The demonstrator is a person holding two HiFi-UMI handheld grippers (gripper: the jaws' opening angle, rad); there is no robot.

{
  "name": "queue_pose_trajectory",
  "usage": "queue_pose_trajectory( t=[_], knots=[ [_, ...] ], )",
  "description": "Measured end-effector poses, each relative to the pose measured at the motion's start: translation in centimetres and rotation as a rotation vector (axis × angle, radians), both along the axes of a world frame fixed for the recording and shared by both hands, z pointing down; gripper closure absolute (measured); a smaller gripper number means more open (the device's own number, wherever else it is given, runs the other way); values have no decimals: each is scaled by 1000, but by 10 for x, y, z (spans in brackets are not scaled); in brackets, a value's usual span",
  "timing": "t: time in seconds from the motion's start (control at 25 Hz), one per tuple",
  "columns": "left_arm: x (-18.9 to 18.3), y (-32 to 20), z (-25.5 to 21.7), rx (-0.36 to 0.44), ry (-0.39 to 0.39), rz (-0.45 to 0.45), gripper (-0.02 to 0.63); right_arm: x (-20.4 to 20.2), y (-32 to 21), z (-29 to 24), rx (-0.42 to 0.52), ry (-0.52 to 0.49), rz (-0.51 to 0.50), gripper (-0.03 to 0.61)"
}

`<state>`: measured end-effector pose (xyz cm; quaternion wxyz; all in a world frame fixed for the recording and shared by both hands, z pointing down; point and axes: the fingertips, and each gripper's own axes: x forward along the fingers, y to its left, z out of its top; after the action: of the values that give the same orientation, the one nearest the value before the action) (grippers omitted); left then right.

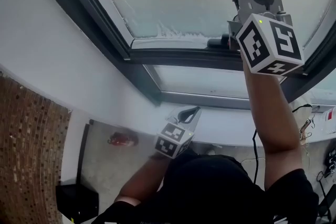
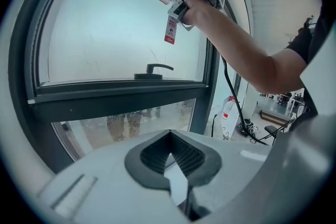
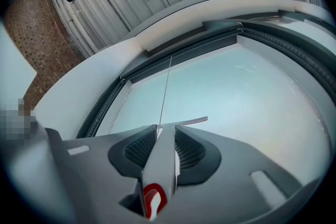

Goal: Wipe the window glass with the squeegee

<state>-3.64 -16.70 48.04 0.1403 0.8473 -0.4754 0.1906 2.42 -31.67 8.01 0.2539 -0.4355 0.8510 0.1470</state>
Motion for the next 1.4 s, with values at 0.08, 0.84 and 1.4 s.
queue_pose_trajectory(
  t=[0.08, 0.84, 1.4],
  knots=[
    [-4, -3, -4, 5, 12, 5, 614, -3, -2, 12, -20, 10, 6, 453],
    [-66, -18, -2, -24, -33, 280, 614, -20, -18, 151, -239, 29, 240, 451],
    [-78, -26, 0, -12, 19, 314, 614, -23, -17, 188, -312, 35, 273, 451]
  ],
)
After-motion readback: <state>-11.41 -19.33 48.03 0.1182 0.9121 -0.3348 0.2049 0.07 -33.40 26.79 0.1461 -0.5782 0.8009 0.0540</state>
